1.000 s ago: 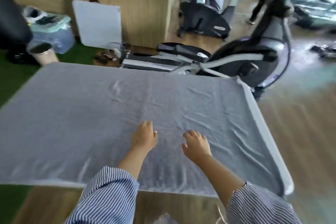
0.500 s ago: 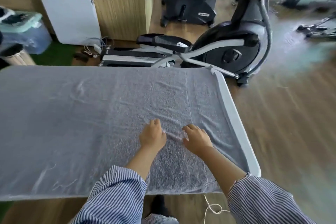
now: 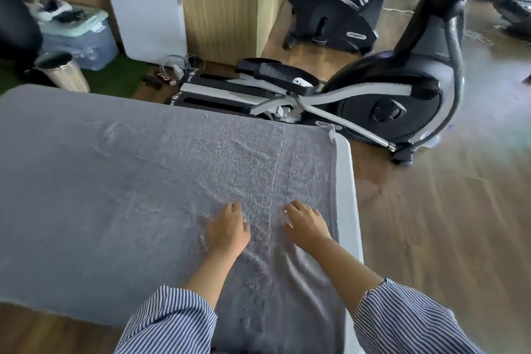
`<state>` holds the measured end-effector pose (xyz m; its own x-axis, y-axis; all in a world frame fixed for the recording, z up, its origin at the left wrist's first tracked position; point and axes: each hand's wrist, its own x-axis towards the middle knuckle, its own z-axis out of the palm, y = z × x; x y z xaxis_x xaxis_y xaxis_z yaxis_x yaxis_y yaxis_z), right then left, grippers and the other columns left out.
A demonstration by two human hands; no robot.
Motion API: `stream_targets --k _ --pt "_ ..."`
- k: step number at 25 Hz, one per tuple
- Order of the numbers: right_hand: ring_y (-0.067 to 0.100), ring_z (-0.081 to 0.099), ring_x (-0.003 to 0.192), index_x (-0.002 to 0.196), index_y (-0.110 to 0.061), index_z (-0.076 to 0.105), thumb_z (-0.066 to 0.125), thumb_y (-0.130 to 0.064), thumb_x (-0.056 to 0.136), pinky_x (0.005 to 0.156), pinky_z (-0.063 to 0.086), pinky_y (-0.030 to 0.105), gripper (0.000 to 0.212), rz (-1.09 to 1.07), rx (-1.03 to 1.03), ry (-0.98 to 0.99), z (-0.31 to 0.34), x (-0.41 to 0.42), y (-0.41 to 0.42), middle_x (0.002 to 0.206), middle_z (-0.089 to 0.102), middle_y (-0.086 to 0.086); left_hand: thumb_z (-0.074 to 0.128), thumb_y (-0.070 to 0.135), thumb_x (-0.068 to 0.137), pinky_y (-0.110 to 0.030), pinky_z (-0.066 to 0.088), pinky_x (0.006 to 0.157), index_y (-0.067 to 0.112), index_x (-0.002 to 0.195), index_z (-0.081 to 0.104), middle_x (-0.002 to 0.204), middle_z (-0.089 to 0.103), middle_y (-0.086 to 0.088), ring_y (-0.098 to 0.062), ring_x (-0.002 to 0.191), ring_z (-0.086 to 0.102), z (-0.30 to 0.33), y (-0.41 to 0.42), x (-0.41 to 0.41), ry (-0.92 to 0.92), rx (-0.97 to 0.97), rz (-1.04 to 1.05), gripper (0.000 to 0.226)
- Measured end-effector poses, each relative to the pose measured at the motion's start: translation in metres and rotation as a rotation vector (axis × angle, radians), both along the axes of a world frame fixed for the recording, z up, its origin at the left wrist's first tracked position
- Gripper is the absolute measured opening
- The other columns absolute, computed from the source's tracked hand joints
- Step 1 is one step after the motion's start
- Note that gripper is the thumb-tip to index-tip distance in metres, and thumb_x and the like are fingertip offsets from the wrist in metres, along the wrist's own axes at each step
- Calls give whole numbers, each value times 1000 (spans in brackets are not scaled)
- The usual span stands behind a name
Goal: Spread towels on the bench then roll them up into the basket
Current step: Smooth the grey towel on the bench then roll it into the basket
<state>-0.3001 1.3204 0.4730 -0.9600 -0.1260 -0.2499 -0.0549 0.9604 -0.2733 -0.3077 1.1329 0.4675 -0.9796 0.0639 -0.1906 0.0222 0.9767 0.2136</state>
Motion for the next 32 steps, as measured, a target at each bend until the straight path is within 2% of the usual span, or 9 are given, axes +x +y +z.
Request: stream_targets --k 2,6,13,18,22,26,29,31,32 --pt "22 50 117 125 -19 48 45 -26 92 99 36 37 34 113 8 2 -1 -7 28 130 46 -1 44 28 96 -38 47 85 13 134 39 127 50 -3 -21 112 55 -1 23 14 -11 10 115 42" --pt "23 48 121 130 -17 46 47 -24 93 100 36 36 38 286 39 -13 2 -15 75 135 44 0 44 27 94 -37 47 81 14 131 44 126 51 -2 -21 114 54 2 61 44 -7 19 306 39" --pt "24 48 121 133 -16 44 44 -22 93 101 39 37 41 423 89 -36 4 -38 92 137 43 2 48 25 92 -38 46 85 11 126 50 126 53 -6 -27 110 55 -5 85 77 -1 99 508 37" --pt "23 50 120 134 -15 44 43 -22 94 103 36 38 41 473 108 -21 5 -59 100 138 43 2 41 30 95 -34 44 87 17 133 43 131 48 1 -18 116 50 -9 99 75 -13 56 583 40" --pt "23 45 124 132 -15 45 43 -23 92 102 35 37 40 594 191 12 3 -112 109 136 45 4 45 36 93 -36 35 96 21 134 45 131 53 5 -14 117 52 -12 115 68 19 -10 724 43" --pt "21 40 128 134 -18 41 45 -32 92 106 31 36 45 815 272 7 -10 -175 110 139 41 2 49 36 92 -39 40 94 21 132 47 131 51 3 -18 122 48 -14 131 48 31 32 902 43" --pt "23 44 122 129 -16 44 48 -40 90 100 34 36 45 976 260 21 -20 -211 122 133 43 3 67 24 76 -45 51 72 14 103 67 101 64 -7 -31 94 65 -16 154 50 163 88 1026 29" --pt "28 51 111 122 -12 49 49 -45 89 90 41 37 47 1044 222 36 -23 -235 137 123 49 5 59 30 71 -41 50 60 17 85 67 82 63 -5 -29 72 66 -21 177 62 186 12 1067 21" --pt "31 56 103 116 -9 54 49 -48 87 84 44 38 49 1052 198 41 -24 -245 147 115 54 8 51 35 73 -39 50 60 19 81 66 79 62 -3 -29 69 65 -23 188 69 169 -10 1086 24"
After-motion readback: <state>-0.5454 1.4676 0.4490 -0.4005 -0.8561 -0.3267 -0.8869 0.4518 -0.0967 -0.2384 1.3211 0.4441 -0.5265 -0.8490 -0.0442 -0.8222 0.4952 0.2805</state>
